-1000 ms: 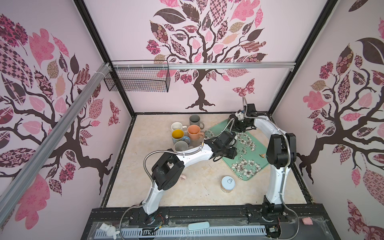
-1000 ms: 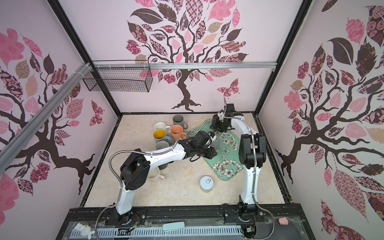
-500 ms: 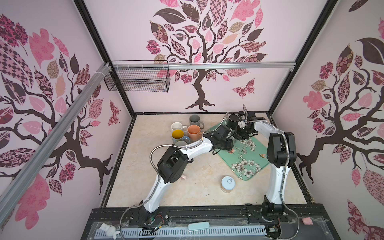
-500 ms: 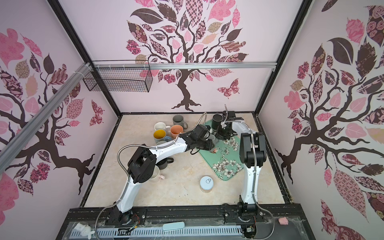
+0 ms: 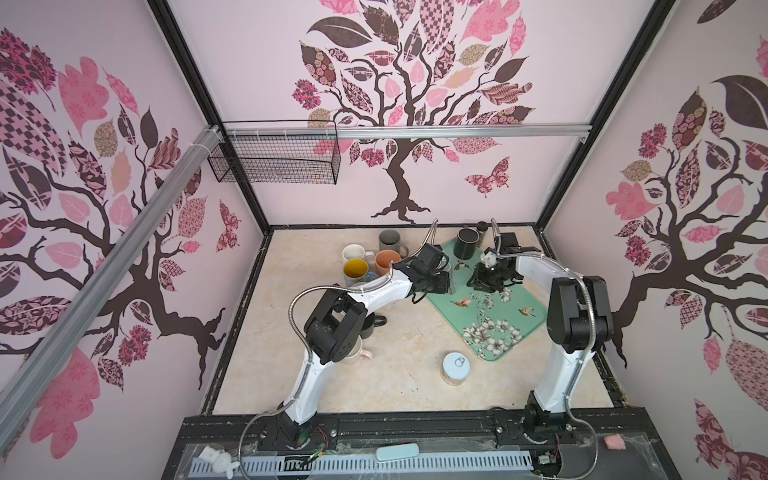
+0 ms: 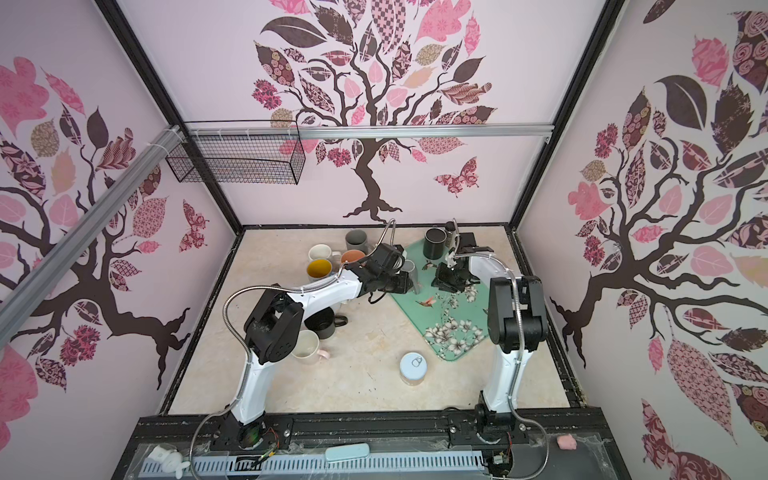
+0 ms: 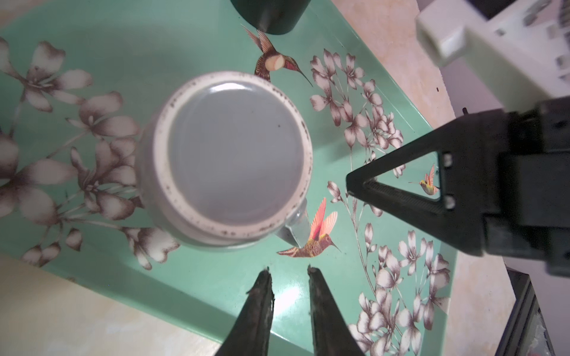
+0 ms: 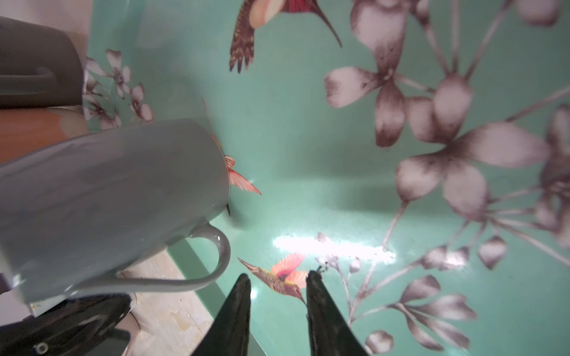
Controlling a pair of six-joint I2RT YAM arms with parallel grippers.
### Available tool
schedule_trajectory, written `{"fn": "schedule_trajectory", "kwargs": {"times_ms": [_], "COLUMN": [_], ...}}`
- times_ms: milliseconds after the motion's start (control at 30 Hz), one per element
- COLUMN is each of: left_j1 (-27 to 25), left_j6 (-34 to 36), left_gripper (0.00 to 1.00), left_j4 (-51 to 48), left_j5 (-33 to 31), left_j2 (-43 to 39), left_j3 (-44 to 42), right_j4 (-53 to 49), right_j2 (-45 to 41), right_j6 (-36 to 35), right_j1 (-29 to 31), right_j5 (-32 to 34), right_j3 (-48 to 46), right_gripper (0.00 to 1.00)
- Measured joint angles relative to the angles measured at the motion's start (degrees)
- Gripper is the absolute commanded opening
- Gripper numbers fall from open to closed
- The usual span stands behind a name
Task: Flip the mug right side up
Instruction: 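Close the right gripper on the light grey mug and lift it while left gripper approaches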
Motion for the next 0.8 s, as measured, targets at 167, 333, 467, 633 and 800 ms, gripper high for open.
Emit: {"fn": "schedule_trajectory", "kwargs": {"times_ms": [167, 333, 467, 633, 800], "left_j1": [0.0, 0.13, 0.68, 1.99, 3.04], "left_j6": [-0.04, -0.02, 0.15, 0.22, 0.33], "left_gripper": [0.26, 0.26, 0.26, 0.26, 0.26], "left_j4": [0.33, 1.46, 3.19, 4.57, 5.25], "left_j5": [0.04, -1.36, -3.34, -5.73, -6.71], "left_j2": [-6.67, -16.41, -23.08, -28.35, -28.92], "left_j3": [-6.01, -13.64, -20.0, -26.99, -29.83], "right_j4": [3.69, 6.82, 6.64, 6.03, 5.7], "right_j2": [-8.31, -10.88, -10.54, -8.66, -6.71], "right_j6": [-1.77, -5.66, -8.48, -11.26, -12.7], "right_j1": [3.45, 11.67, 15.17, 16.83, 17.49], "right_j5": [5.92, 12.04, 15.3, 19.39, 21.2], "right_j3": [-3.26, -3.15, -2.86, -0.81, -0.72], "right_gripper": [0.43, 0.5, 0.53, 0.53, 0.54]}}
